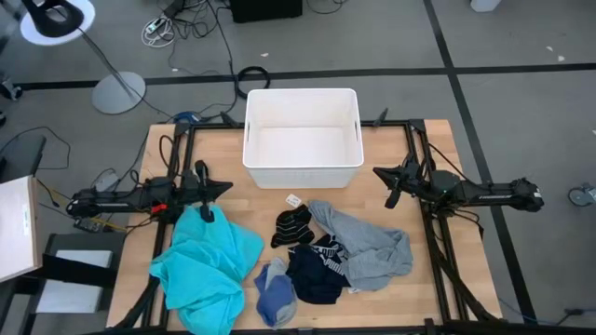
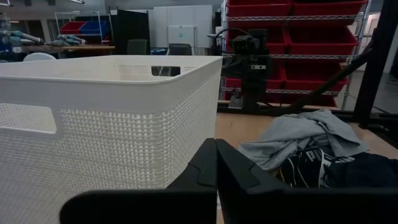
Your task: Sort clothes
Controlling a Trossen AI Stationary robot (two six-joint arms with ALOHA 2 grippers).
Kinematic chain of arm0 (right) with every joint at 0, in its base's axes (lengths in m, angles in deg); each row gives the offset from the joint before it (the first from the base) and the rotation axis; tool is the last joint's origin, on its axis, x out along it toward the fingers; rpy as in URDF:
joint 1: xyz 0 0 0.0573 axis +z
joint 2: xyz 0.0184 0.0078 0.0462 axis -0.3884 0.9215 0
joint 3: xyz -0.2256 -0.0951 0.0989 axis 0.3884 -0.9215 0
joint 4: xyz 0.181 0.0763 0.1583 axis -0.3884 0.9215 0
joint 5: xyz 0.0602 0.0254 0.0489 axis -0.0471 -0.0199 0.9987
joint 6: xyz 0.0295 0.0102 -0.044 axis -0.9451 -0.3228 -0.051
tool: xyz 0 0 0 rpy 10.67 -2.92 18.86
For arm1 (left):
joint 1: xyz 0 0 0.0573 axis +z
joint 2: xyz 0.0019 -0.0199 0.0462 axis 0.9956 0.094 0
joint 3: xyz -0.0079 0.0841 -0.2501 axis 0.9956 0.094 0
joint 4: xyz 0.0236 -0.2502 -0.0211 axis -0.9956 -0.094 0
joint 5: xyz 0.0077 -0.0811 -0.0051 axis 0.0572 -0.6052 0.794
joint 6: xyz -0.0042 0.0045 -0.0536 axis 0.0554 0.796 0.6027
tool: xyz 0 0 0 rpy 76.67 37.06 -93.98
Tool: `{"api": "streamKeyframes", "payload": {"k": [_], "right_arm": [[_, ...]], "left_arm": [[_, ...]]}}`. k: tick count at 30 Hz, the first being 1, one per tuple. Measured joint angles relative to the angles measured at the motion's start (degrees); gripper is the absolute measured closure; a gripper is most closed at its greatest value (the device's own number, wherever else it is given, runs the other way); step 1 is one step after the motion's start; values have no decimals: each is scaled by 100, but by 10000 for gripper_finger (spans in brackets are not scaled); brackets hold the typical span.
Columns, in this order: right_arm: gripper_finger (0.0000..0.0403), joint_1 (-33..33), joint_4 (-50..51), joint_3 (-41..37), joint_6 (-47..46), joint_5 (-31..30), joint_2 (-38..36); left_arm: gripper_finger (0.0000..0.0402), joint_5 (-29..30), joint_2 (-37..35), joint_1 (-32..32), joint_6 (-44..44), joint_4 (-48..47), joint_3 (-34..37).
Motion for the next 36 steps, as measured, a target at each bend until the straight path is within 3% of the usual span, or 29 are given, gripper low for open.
{"api": "streamKeyframes", "payload": {"k": [9, 21, 36], "right_arm": [[395, 0, -2, 0, -38, 0, 0], [396, 7, -1033, 0, -2543, 2, -2], [396, 9, -1658, 0, -2562, 0, -2]], "left_arm": [[400, -1, -2, 0, 0, 0, -2], [400, 1, 0, 0, 0, 0, -2], [400, 0, 0, 0, -1, -2, -1]]}}
